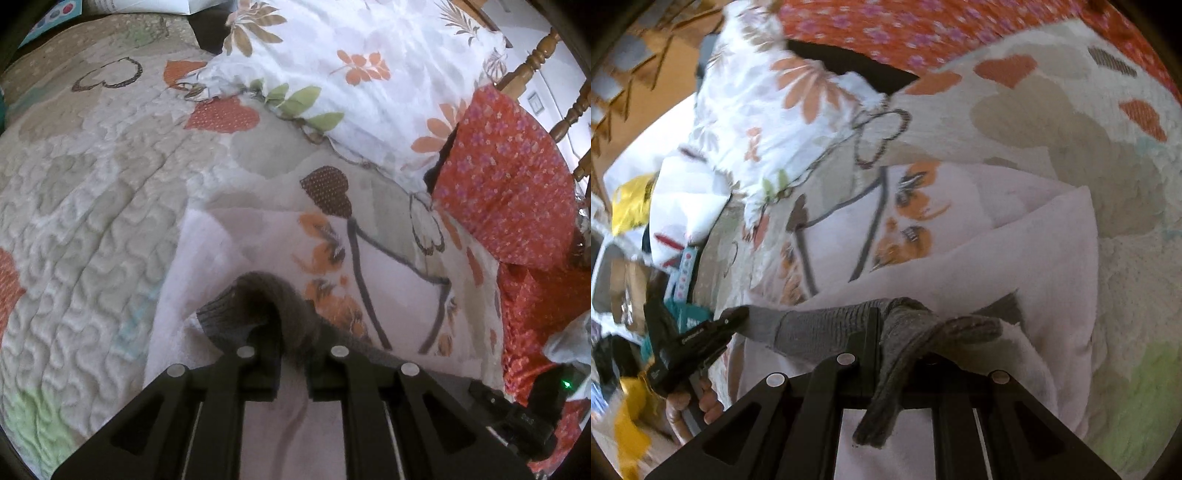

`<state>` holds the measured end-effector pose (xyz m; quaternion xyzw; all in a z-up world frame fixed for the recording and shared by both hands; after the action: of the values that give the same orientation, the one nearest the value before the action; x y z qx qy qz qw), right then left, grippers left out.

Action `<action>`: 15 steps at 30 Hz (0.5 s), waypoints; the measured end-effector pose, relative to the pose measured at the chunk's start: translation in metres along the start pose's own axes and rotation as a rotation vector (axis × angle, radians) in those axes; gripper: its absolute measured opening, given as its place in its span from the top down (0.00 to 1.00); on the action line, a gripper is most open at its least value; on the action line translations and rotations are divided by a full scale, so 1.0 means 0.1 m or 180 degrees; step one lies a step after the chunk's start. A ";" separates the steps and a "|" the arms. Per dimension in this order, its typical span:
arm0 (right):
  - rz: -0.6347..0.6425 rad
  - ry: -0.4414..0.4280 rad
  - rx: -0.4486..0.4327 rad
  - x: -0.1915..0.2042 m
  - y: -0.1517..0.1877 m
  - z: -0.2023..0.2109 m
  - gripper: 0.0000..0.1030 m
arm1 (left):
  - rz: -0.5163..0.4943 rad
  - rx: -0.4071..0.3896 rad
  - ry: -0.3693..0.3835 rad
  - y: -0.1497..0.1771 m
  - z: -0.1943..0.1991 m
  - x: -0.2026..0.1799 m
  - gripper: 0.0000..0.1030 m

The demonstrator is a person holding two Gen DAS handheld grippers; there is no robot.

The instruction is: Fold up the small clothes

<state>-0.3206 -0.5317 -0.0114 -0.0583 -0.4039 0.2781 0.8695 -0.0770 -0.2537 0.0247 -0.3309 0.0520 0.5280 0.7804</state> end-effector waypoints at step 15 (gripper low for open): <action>-0.0389 0.0196 -0.0622 -0.44 -0.64 0.30 0.45 | 0.0130 -0.0120 -0.0202 -0.11 0.05 0.06 0.37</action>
<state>-0.3372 -0.6125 0.0004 -0.1266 -0.4050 0.1820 0.8870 -0.0666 -0.2488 0.0307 -0.3275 0.0240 0.5549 0.7643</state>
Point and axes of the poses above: each gripper's, at about its wrist camera, not at the fingertips, and z roughly against the way its jaws point, x to its left, y to its underside, the point moved 2 cm from there along -z, roughly the way its jaws point, and after that the axes turned 1 degree about -z, right-handed, at the moved point
